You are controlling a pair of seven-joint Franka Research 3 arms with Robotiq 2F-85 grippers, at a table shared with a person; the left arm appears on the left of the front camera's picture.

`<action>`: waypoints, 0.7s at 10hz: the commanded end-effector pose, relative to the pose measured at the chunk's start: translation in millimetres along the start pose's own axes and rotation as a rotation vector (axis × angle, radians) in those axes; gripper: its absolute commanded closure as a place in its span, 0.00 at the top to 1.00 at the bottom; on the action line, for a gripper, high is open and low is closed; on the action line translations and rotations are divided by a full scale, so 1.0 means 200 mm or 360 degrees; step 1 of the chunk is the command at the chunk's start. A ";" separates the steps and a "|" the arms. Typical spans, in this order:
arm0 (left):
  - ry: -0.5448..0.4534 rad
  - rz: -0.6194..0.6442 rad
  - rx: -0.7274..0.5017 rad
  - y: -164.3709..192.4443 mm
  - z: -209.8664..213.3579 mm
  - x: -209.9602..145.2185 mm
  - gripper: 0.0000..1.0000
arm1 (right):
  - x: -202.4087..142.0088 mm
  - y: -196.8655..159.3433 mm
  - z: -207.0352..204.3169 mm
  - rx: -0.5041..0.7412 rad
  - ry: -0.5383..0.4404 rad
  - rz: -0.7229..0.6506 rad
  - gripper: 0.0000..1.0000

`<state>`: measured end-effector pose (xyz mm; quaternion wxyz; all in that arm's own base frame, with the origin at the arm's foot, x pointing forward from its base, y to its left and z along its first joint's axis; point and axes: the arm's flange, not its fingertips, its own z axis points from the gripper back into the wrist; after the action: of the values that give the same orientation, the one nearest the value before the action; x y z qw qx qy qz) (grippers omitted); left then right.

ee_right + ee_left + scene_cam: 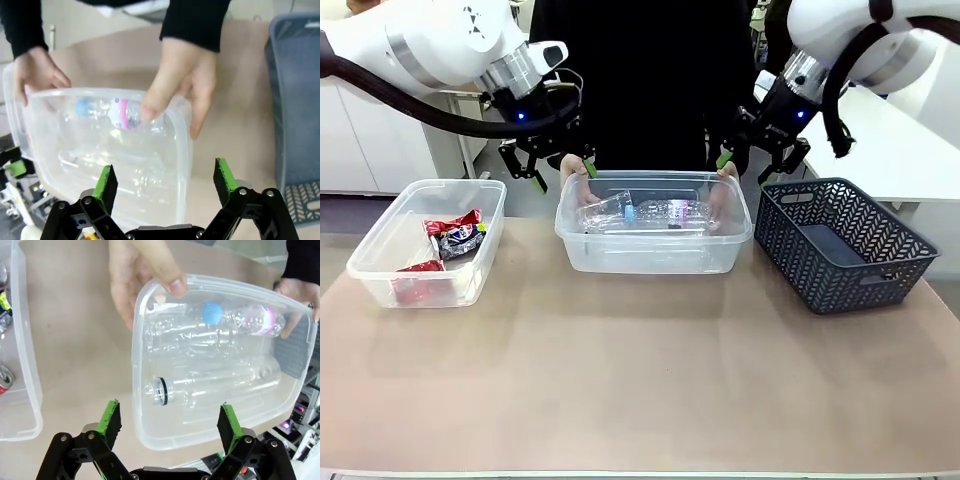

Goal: Sort the waste into each basket.
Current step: Release the Organizing box you were holding.

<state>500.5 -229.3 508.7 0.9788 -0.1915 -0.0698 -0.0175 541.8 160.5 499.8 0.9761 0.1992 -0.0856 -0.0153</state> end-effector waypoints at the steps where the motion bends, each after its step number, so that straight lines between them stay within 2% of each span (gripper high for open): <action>1: -0.0021 0.0025 0.0027 -0.01 0.00 0.00 0.99 | -0.09 -0.02 -0.06 0.0032 -0.0128 0.0134 1.00; 2: -0.0021 0.0025 0.0027 -0.01 0.00 0.00 0.99 | 0.00 0.00 0.00 0.0000 0.0000 0.0000 1.00; 7: -0.0021 0.0025 0.0027 -0.01 0.00 0.00 0.99 | 0.00 0.00 0.00 0.0000 0.0000 0.0000 1.00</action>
<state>501.4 -230.2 507.5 0.9789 -0.1916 -0.0696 -0.0163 538.1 159.3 494.1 0.9764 0.1955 -0.0912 -0.0064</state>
